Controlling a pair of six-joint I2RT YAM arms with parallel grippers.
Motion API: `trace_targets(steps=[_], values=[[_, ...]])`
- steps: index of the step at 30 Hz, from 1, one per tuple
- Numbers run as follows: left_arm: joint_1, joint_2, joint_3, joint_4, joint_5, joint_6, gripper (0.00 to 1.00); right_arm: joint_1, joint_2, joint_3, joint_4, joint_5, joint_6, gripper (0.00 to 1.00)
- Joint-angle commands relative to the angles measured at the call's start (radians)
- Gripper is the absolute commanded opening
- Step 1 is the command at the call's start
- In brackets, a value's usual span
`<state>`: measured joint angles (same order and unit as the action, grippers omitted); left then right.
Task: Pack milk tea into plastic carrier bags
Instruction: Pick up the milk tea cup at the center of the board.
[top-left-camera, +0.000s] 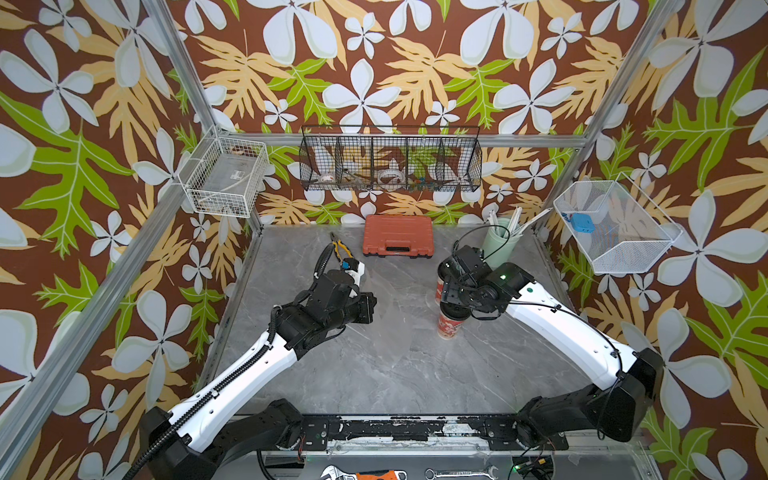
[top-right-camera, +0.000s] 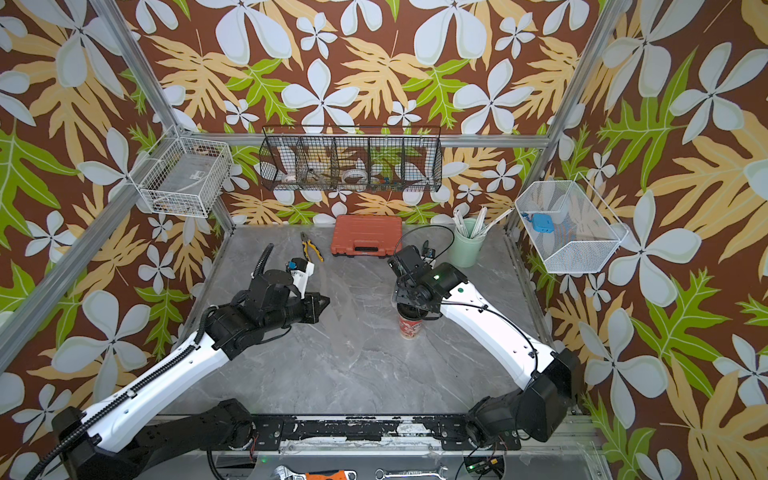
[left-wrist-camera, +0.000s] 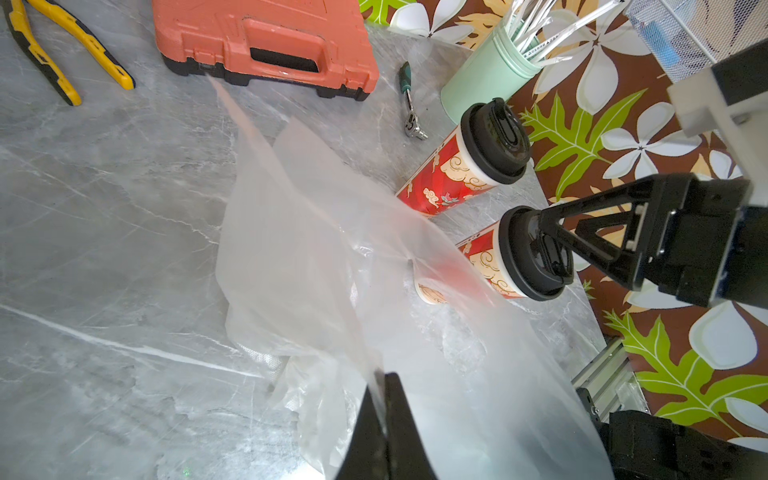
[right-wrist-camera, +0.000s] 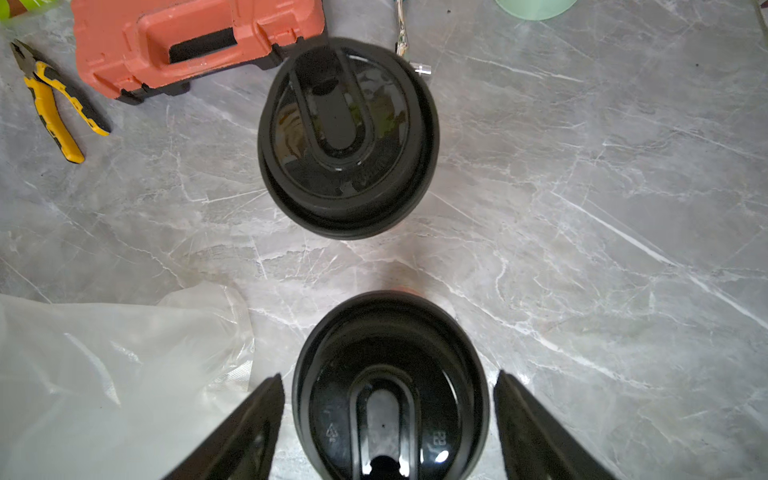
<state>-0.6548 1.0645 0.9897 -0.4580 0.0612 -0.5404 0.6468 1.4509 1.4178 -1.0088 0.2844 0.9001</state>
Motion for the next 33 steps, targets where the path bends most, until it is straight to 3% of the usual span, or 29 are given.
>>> trace_targets(steps=[1, 12, 33], values=[[0.003, -0.006, 0.012, -0.005, -0.001, 0.005, 0.00, 0.000, 0.022, 0.060, -0.092, 0.022, -0.018, 0.80], [0.003, -0.013, 0.013, -0.016, -0.005, 0.012, 0.00, 0.000, 0.113, 0.188, -0.223, 0.001, -0.057, 0.83], [0.003, -0.029, -0.001, -0.021, -0.009, -0.001, 0.00, -0.001, 0.127, 0.116, -0.175, -0.064, -0.063, 0.79]])
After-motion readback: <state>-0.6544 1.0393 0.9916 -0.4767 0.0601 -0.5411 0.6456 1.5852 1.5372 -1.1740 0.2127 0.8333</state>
